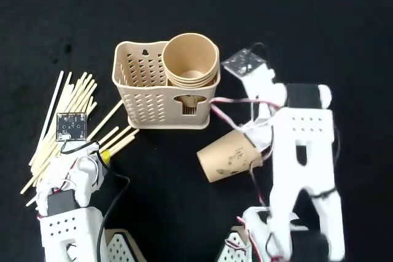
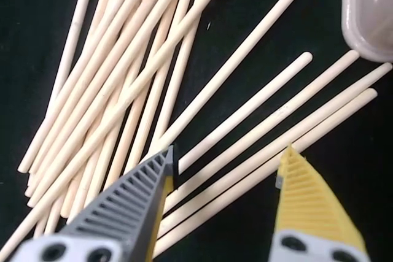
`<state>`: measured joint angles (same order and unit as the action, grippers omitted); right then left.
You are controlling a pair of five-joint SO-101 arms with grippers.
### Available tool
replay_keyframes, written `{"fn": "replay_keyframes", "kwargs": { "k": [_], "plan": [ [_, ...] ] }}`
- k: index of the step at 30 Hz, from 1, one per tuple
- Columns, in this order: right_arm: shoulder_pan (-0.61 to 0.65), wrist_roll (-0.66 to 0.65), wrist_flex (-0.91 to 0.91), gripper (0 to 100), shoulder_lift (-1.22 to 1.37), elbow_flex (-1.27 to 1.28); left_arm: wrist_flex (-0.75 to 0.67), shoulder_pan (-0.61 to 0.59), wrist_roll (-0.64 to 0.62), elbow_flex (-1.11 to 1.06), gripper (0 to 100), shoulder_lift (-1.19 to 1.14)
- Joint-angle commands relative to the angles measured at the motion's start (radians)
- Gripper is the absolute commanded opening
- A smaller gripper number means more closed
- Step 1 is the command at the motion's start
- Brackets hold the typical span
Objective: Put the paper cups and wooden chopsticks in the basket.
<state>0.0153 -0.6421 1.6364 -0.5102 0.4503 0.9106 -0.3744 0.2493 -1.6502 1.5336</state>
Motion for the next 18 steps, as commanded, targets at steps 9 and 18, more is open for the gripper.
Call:
{"fn": "replay_keyframes", "kwargs": {
  "k": [9,18],
  "plan": [
    [0.026,-0.041,-0.322,20.1,-0.097,0.325,-0.014,0.005,0.005,0.008,27,0.006],
    [0.043,-0.058,-0.322,1.9,-0.105,0.335,-0.014,0.007,0.005,0.008,27,0.006]
  ]
}}
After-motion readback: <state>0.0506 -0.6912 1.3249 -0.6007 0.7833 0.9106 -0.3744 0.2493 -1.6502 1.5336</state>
